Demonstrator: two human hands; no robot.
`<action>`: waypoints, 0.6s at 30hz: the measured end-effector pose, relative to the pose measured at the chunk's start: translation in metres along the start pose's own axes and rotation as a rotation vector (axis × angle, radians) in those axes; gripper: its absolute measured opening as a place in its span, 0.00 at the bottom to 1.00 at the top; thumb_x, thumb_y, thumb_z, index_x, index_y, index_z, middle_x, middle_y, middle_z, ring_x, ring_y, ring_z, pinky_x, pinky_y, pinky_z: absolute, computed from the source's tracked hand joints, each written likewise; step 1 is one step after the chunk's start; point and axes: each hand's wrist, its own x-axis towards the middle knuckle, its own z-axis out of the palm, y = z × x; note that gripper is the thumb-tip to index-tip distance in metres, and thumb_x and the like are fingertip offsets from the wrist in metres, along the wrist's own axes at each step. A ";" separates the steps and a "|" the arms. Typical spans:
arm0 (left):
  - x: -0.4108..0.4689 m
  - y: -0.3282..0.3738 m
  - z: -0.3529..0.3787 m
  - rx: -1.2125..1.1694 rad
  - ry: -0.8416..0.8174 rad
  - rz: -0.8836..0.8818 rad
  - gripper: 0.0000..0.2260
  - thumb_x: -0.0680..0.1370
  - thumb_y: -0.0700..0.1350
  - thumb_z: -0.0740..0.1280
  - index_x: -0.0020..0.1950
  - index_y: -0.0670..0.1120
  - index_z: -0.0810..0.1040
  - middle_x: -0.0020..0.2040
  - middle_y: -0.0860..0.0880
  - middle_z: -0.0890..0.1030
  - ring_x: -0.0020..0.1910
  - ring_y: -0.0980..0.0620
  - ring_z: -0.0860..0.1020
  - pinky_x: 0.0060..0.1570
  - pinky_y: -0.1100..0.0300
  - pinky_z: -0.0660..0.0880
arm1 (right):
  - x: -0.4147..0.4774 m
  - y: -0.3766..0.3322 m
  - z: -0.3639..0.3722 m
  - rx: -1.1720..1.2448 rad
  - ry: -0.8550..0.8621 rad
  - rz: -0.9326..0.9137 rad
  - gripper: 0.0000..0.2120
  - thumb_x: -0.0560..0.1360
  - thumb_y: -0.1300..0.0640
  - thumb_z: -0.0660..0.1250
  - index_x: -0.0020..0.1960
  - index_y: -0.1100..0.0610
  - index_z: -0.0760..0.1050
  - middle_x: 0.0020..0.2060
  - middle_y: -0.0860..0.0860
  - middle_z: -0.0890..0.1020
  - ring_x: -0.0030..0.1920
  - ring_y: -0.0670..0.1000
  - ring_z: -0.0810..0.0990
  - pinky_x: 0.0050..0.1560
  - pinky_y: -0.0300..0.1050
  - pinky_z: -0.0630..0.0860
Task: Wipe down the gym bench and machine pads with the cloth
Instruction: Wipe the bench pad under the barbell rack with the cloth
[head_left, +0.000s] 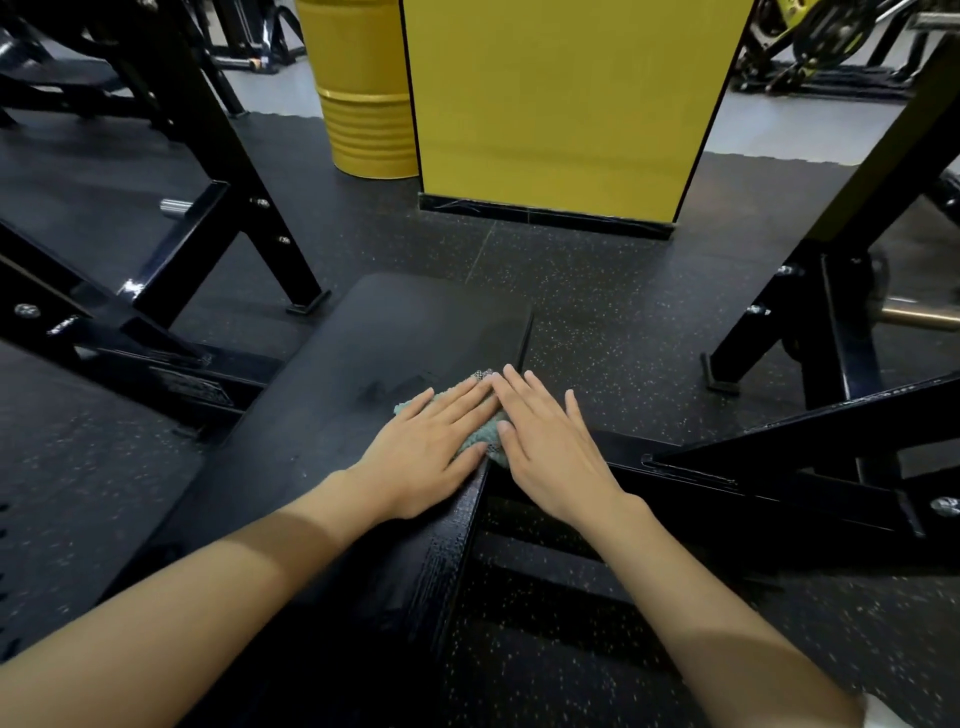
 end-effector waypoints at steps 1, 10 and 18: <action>-0.008 -0.007 -0.001 0.001 0.004 -0.009 0.32 0.74 0.62 0.34 0.79 0.57 0.40 0.79 0.60 0.39 0.77 0.65 0.37 0.74 0.61 0.36 | 0.001 -0.001 0.001 0.004 0.000 -0.005 0.25 0.85 0.53 0.47 0.81 0.51 0.45 0.80 0.45 0.47 0.79 0.46 0.42 0.78 0.54 0.39; -0.083 -0.059 -0.006 0.005 0.075 -0.225 0.30 0.77 0.65 0.39 0.79 0.60 0.42 0.79 0.63 0.41 0.76 0.67 0.37 0.72 0.66 0.32 | 0.018 -0.041 0.031 -0.010 -0.048 -0.115 0.26 0.85 0.49 0.48 0.81 0.52 0.47 0.80 0.46 0.47 0.79 0.47 0.40 0.76 0.52 0.36; -0.070 -0.068 -0.006 -0.037 0.092 -0.253 0.34 0.75 0.67 0.38 0.80 0.58 0.44 0.79 0.61 0.42 0.77 0.65 0.39 0.72 0.64 0.35 | 0.023 -0.046 0.043 -0.037 0.015 -0.048 0.27 0.85 0.47 0.46 0.81 0.52 0.44 0.80 0.45 0.45 0.79 0.46 0.40 0.77 0.53 0.36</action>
